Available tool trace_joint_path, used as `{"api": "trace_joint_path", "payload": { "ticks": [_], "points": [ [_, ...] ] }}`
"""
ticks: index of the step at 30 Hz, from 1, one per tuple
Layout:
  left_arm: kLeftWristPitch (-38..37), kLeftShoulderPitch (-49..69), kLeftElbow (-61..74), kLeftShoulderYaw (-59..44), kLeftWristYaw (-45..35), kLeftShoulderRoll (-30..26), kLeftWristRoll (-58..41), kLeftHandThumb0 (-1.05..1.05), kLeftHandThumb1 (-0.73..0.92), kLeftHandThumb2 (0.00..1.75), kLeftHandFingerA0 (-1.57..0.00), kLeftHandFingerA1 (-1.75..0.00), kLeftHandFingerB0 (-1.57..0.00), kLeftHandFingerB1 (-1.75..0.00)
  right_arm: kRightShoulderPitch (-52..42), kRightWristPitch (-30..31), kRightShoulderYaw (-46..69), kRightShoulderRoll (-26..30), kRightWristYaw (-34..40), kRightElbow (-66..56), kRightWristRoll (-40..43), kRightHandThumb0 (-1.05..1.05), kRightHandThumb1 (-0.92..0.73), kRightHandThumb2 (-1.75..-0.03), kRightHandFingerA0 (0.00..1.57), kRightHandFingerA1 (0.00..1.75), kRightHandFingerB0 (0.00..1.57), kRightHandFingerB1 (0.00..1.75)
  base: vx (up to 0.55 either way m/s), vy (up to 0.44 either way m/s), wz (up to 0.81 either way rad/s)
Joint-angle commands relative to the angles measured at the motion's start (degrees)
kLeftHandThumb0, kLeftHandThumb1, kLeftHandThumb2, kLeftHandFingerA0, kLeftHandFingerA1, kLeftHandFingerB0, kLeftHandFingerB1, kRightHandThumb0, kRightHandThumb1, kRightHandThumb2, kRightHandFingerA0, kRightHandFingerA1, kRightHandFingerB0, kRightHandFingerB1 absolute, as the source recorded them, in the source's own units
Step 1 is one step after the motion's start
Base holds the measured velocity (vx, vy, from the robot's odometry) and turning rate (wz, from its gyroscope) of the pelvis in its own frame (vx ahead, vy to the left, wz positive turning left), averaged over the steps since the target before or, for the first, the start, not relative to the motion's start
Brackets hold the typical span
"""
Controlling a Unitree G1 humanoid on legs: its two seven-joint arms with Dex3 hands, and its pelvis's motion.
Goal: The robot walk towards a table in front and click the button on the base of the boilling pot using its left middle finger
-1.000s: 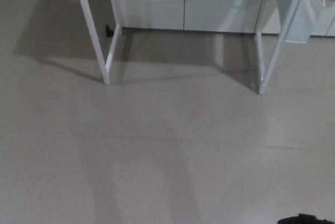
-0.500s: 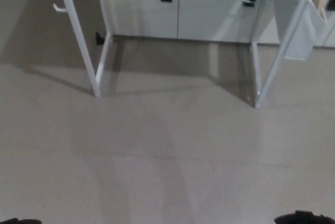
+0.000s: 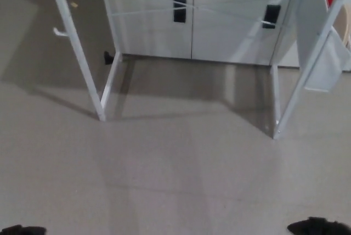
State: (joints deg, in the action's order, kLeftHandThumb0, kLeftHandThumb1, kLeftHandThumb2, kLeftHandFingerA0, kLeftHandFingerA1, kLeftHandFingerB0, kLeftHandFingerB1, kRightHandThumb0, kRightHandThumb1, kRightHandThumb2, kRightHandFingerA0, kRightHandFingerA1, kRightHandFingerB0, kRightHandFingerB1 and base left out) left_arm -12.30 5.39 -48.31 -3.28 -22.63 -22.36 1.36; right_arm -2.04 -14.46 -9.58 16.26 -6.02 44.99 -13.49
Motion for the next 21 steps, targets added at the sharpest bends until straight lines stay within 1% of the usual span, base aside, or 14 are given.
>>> {"api": "trace_joint_path", "payload": {
  "ticks": [1,4,5,9,11,12,14,18,21],
  "points": [
    [0.3,-0.1,-0.6,0.4,0.5,-1.3,0.9,-0.48,0.45,0.73,-0.55,-0.52,-0.36,-0.44,0.2,0.2,0.0,0.3,-0.7,0.6,0.0,-0.30,-0.46,-0.54,0.70,0.43,0.53,0.39,0.16,-0.106,0.06],
    [0.8,0.1,-0.2,0.6,0.8,-1.3,0.9,-0.48,0.44,0.72,-0.56,-0.52,-0.36,-0.43,0.1,-0.1,-0.3,0.5,-0.6,0.4,-0.3,-0.30,-0.46,-0.54,0.70,0.43,0.53,0.39,0.21,-0.042,-0.05],
    [0.8,0.3,0.2,0.5,0.6,-1.3,0.8,-0.48,0.44,0.72,-0.55,-0.52,-0.36,-0.43,0.1,0.7,-0.3,0.5,-1.1,-0.1,-0.1,-0.30,-0.47,-0.54,0.70,0.43,0.53,0.39,0.24,-0.001,-0.10],
    [-0.5,-0.2,-1.3,0.6,0.3,-1.4,0.9,-0.49,0.44,0.72,-0.56,-0.53,-0.35,-0.43,0.2,0.4,-0.4,0.4,-0.8,0.3,-0.3,-0.30,-0.46,-0.54,0.72,0.44,0.54,0.40,0.24,0.026,-0.13],
    [-0.3,0.1,-1.1,1.0,0.7,-1.6,1.4,-0.49,0.44,0.72,-0.55,-0.52,-0.33,-0.43,-0.1,0.1,-0.6,0.4,-0.5,0.6,-0.5,-0.31,-0.46,-0.54,0.70,0.43,0.53,0.39,0.26,0.230,0.06],
    [0.1,0.2,-0.9,1.2,0.7,-1.6,1.5,-0.49,0.44,0.72,-0.55,-0.52,-0.33,-0.43,-0.3,0.2,-0.5,0.3,-0.5,0.4,-0.4,-0.31,-0.46,-0.54,0.70,0.43,0.53,0.39,0.24,0.328,-0.56],
    [0.0,0.6,-0.4,1.2,0.4,-1.7,1.2,-0.49,0.44,0.72,-0.55,-0.52,-0.33,-0.42,-0.2,0.3,-0.9,0.4,-0.4,0.6,-0.7,-0.32,-0.47,-0.54,0.69,0.43,0.53,0.39,0.24,0.246,0.14],
    [-1.0,1.0,-0.7,1.2,-1.1,-2.1,0.5,-0.50,0.45,0.72,-0.52,-0.51,-0.33,-0.42,-0.4,-0.1,-1.3,0.6,-0.5,0.8,-1.1,-0.33,-0.47,-0.54,0.72,0.44,0.55,0.40,0.18,0.085,0.03],
    [-1.2,0.8,-1.0,1.4,-1.2,-2.3,0.8,-0.49,0.44,0.72,-0.55,-0.52,-0.34,-0.43,-0.5,-0.2,-1.5,0.7,-0.7,0.6,-1.3,-0.34,-0.48,-0.54,0.71,0.43,0.55,0.39,0.19,-0.014,0.06]
  ]
}}
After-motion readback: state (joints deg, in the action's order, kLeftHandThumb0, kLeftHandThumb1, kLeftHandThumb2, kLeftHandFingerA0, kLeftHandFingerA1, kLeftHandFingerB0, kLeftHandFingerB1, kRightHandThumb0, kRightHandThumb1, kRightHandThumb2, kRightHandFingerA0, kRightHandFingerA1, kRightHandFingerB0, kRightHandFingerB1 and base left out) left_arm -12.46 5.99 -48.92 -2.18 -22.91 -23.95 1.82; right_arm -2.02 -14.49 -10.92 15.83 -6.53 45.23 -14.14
